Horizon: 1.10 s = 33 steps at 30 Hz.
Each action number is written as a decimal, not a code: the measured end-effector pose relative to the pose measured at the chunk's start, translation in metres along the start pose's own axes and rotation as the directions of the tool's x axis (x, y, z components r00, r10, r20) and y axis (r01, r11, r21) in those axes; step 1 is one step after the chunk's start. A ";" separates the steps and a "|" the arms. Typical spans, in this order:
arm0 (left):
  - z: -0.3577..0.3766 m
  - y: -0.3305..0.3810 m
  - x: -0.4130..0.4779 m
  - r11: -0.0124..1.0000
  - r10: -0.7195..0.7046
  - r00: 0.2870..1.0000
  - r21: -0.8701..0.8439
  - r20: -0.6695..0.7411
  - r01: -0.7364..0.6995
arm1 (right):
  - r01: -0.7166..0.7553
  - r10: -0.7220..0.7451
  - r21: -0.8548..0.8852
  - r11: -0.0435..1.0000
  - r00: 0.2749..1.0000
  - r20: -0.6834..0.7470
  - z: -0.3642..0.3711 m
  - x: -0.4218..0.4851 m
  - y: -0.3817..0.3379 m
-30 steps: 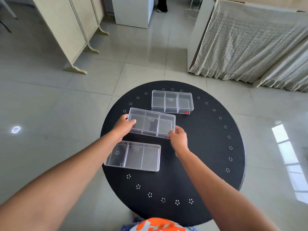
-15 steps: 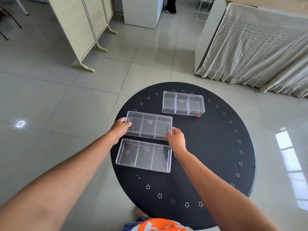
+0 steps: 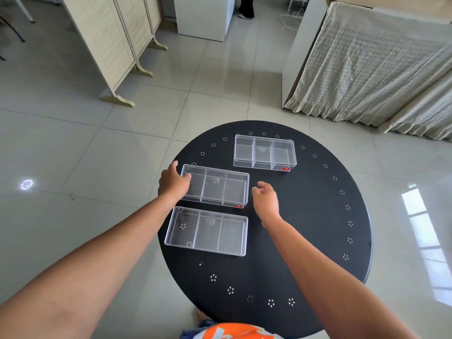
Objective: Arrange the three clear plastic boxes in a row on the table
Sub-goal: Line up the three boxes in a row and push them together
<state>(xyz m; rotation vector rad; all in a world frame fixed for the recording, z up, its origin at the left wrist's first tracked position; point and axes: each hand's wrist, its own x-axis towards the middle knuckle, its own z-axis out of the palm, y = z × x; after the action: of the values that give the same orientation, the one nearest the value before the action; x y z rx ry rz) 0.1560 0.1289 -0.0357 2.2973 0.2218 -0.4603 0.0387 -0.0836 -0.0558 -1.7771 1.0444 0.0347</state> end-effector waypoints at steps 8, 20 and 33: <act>0.028 0.070 0.011 0.963 0.269 0.962 0.009 0.038 -0.269 | 0.002 -0.004 -0.009 1.000 0.978 -0.208 -0.070 0.054 -0.018; 0.099 0.132 0.038 0.992 0.035 0.965 -0.125 0.261 -0.002 | -0.064 0.067 0.036 0.997 0.996 -0.067 -0.110 0.105 -0.035; 0.105 0.135 0.046 0.980 0.000 0.966 -0.192 0.257 0.051 | -0.054 0.047 0.161 0.986 0.998 0.046 -0.093 0.111 -0.045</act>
<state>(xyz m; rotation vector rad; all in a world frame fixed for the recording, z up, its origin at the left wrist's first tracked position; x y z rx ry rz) 0.2109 -0.0389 -0.0314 2.0198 0.1610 -0.7109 0.0979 -0.2208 -0.0302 -1.5971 1.0322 0.0180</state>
